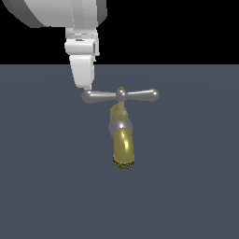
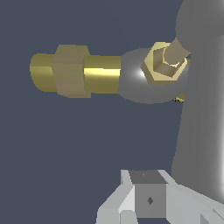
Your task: Turn on the faucet by rotating a designated handle.
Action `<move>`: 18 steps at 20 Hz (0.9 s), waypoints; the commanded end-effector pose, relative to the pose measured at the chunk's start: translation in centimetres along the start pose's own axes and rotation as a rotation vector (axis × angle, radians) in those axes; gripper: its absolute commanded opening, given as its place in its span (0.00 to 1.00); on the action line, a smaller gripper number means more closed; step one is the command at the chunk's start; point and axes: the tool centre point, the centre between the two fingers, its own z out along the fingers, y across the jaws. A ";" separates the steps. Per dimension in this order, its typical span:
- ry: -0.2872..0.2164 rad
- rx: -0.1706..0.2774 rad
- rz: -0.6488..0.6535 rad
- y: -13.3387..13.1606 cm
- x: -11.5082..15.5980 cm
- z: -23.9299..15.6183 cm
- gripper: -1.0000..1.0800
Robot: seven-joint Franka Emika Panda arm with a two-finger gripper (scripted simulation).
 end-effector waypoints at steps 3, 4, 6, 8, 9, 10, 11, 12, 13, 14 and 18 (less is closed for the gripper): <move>0.000 0.000 0.000 1.4 -0.1 0.0 0.00; 0.000 0.000 0.000 1.7 -0.2 0.0 0.00; 0.000 0.000 0.000 2.3 -0.2 0.0 0.00; 0.000 0.000 0.000 2.9 -0.3 0.0 0.00; 0.000 0.000 0.000 3.2 -0.3 0.0 0.00; 0.000 0.000 0.000 3.5 -0.4 0.0 0.00; 0.000 0.000 0.000 3.8 -0.4 0.0 0.00; 0.000 0.000 0.000 4.1 -0.4 0.0 0.00; 0.000 0.000 0.000 4.4 -0.4 0.0 0.00; 0.000 0.000 0.000 4.7 -0.5 0.0 0.00; 0.000 0.000 0.001 5.9 -0.6 0.0 0.00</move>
